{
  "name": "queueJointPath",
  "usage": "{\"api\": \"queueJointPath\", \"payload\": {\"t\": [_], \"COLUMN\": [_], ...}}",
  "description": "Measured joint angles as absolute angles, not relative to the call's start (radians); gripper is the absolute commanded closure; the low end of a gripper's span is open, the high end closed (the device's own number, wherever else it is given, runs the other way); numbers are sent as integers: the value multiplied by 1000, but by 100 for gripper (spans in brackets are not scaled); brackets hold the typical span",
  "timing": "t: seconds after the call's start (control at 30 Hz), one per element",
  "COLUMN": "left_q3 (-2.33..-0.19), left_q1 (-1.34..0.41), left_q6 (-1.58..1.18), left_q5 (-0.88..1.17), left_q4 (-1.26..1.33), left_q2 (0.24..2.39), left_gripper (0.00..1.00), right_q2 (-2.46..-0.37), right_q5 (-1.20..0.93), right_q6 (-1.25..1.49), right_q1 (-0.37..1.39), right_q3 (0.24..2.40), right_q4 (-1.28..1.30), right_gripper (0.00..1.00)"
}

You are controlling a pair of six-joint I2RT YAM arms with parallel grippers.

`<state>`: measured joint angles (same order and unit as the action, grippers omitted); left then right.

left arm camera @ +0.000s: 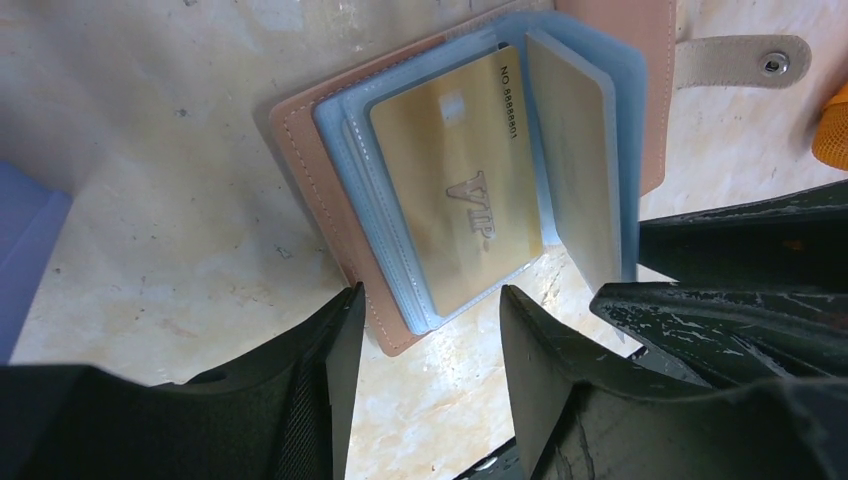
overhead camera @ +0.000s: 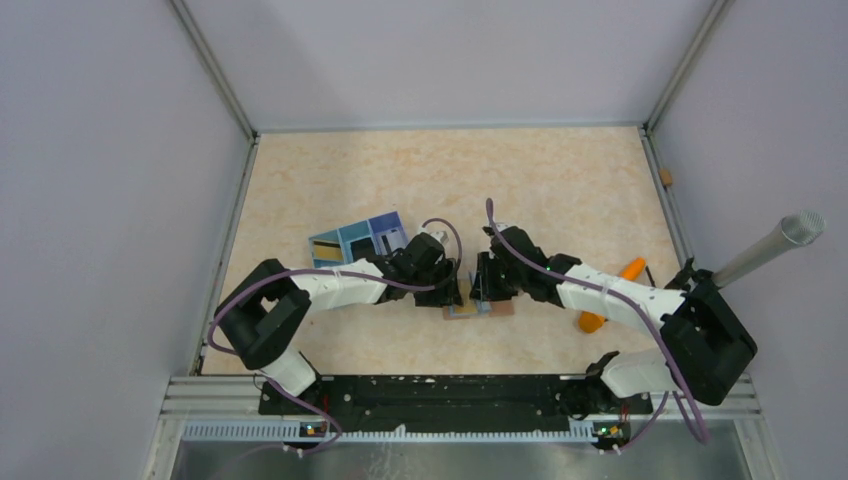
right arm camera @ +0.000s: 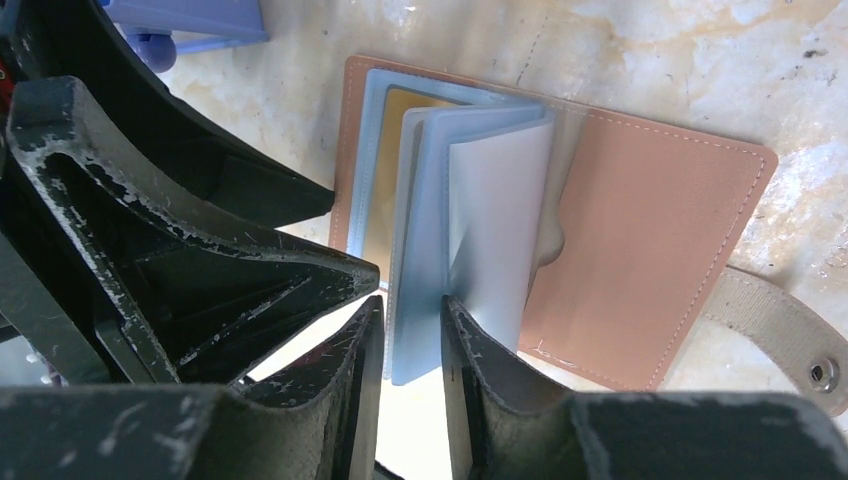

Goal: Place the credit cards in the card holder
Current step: Turn over the card slot in the card holder, then pick up the credit card from the storage box.

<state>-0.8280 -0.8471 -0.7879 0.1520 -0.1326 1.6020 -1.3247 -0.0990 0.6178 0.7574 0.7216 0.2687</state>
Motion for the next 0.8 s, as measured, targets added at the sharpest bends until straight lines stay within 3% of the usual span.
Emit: {"api": "queueJointPath", "payload": {"t": [0.33, 0.63, 0.8], "left_q3": [-807, -807, -807], "left_q1": [-837, -794, -718], "left_q6": [-784, -754, -722], "left_q5": [127, 97, 96], "left_q4": [-154, -230, -298], "left_q2": [1543, 1426, 1346], "left_gripper": [34, 25, 6], "right_q2": [-1325, -1300, -1251], "right_q5": [-95, -44, 67], "right_q6": [630, 641, 656], "right_q1": [759, 760, 764], "right_q3": [722, 722, 721], "right_q4": [268, 273, 334], "right_gripper": [53, 52, 42]}}
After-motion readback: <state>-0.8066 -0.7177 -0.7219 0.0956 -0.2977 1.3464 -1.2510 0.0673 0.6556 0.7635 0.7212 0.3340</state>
